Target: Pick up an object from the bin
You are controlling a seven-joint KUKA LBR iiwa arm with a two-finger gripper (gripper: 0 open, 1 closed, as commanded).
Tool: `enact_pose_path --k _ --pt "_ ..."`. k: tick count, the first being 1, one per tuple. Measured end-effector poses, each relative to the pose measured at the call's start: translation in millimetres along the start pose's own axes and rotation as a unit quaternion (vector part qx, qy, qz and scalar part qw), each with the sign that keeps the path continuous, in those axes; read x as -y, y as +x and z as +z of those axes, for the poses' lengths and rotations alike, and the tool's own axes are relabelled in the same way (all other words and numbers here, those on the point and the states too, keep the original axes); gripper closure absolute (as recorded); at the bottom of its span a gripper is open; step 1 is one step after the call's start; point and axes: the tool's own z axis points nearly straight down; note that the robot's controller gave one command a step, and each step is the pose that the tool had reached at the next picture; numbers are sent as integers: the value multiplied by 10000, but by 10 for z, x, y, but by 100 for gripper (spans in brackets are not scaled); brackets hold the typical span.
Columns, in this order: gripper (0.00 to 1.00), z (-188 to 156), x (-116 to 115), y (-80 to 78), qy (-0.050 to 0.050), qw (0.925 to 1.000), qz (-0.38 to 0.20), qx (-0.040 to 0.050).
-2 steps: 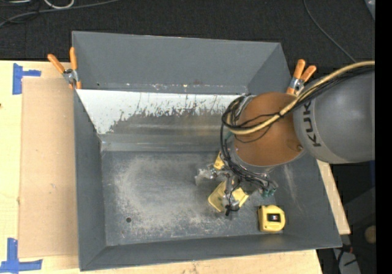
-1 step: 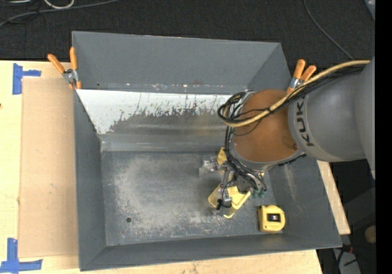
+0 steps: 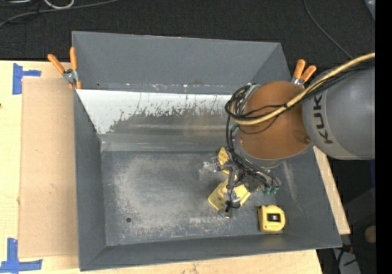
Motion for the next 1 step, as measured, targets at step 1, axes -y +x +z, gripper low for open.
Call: enact_pose_path --k 1 --pt "0 184 543 133 10 9999 123 41"
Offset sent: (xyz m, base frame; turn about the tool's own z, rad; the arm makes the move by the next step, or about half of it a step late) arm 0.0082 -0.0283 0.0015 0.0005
